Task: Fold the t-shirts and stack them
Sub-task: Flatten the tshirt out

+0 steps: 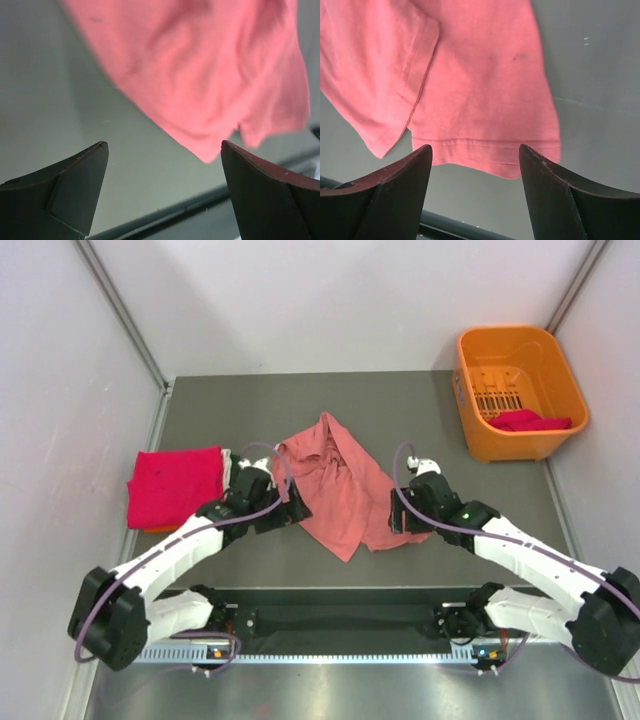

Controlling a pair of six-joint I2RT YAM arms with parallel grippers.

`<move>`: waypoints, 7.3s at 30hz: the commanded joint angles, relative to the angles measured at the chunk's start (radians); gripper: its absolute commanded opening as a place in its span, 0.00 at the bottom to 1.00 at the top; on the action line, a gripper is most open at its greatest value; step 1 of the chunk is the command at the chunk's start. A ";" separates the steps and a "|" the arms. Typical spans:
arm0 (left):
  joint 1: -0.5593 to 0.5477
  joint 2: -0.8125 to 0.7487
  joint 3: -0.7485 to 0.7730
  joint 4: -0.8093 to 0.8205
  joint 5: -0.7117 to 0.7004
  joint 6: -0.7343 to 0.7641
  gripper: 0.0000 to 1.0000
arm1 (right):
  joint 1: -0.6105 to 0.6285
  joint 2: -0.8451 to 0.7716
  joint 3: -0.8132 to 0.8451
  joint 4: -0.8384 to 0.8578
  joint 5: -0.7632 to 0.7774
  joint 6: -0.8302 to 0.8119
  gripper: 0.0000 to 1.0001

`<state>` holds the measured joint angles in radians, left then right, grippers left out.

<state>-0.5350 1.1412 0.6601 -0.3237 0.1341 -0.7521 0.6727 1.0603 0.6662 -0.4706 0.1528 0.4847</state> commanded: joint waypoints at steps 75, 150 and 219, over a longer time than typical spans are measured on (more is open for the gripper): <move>0.179 -0.247 0.314 -0.428 -0.362 -0.046 0.00 | -0.127 -0.002 -0.142 0.152 0.105 0.065 0.03; 0.237 -0.215 0.440 -0.410 -0.657 0.154 0.00 | -0.323 0.258 0.157 0.104 0.102 -0.075 0.02; 0.276 0.143 0.642 -0.422 -0.409 0.148 0.00 | -0.378 0.299 0.367 0.098 -0.107 -0.092 0.00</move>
<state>-0.2863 1.2736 1.1351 -0.7719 -0.2970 -0.5926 0.3195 1.3834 0.8936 -0.3557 0.0742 0.4206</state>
